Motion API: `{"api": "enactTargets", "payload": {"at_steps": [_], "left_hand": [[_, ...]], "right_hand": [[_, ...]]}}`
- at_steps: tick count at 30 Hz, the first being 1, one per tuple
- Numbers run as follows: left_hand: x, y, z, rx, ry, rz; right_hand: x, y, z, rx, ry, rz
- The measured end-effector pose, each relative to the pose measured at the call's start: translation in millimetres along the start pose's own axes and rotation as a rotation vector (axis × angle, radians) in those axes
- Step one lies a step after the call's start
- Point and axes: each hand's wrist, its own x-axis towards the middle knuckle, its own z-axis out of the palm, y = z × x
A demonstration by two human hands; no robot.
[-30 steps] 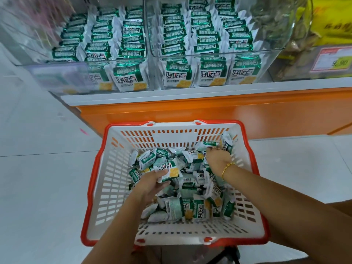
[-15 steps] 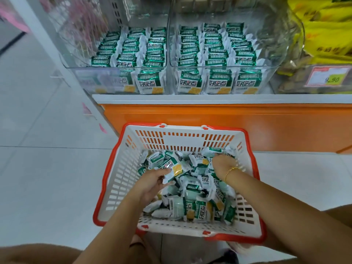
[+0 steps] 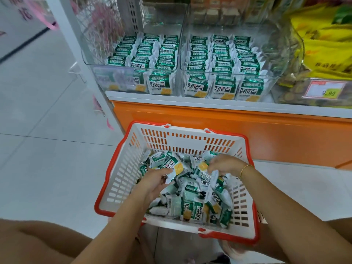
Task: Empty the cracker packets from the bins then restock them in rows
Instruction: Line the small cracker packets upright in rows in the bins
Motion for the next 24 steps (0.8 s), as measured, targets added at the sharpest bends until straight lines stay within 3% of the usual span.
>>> {"api": "enactTargets", "payload": {"at_steps": [4, 7, 10, 13, 17, 20, 24], "left_hand": [[3.0, 0.8, -1.2, -0.071, 0.104, 0.048], [-3.5, 7.3, 4.4, -0.140, 0.094, 0.124], [-15.4, 18.7, 12.5, -0.174, 0.056, 0.218], [-25.7, 32.8, 16.6, -0.199, -0.049, 0.285], [-53.1, 58.7, 18.6, -0.250, -0.177, 0.389], [-75.1, 80.7, 15.5, -0.309, -0.229, 0.407], [-107.2, 113.0, 7.7, 0.036, -0.208, 0.524]], "right_hand": [[-27.9, -34.8, -5.4, 0.652, -0.112, -0.203], [-47.5, -60.6, -1.3, 0.846, -0.175, -0.362], [-58.3, -79.4, 5.3, 0.760, -0.108, -0.513], [-64.5, -94.3, 8.3, 0.578, 0.108, -0.605], [-71.3, -107.7, 6.7, 0.484, 0.319, -0.698], [-76.7, -119.7, 6.8, 0.504, 0.383, -0.759], [-85.3, -138.1, 4.2, 0.442, 0.513, -0.773]]}}
